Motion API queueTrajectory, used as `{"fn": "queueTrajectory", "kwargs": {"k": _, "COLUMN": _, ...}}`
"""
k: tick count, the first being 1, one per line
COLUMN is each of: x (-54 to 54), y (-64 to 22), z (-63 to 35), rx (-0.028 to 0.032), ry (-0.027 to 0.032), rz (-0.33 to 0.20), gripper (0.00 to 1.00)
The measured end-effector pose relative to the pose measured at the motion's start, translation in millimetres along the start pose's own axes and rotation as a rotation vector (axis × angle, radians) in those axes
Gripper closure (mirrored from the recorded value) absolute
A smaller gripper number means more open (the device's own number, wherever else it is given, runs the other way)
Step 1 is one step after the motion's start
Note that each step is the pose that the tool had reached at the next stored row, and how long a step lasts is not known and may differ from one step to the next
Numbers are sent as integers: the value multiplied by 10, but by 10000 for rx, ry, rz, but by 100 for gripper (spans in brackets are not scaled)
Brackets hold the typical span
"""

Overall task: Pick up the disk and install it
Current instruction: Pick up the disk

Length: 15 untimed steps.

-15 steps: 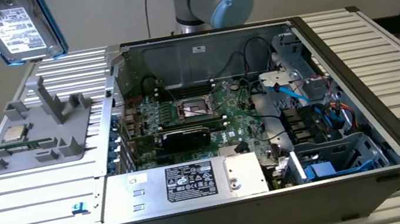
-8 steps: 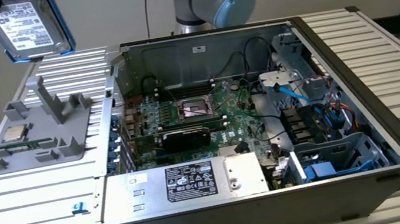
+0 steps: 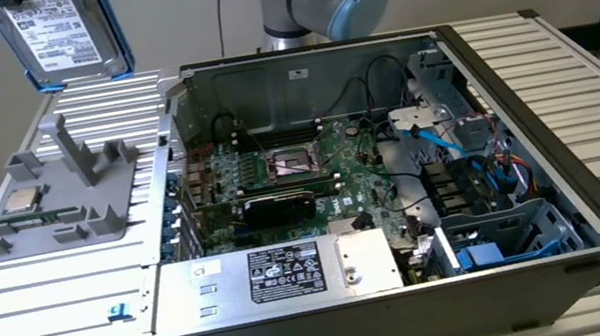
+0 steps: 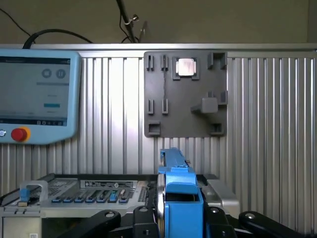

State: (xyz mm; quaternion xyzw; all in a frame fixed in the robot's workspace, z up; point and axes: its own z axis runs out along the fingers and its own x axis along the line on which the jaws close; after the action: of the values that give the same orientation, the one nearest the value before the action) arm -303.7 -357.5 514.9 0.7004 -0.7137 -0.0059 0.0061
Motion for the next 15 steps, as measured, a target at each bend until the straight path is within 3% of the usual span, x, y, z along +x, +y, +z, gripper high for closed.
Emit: {"fn": "queueTrajectory", "kwargs": {"k": 15, "x": 241, "y": -597, "z": -76, "rx": -22, "ry": -5, "rz": 0, "gripper": 63}}
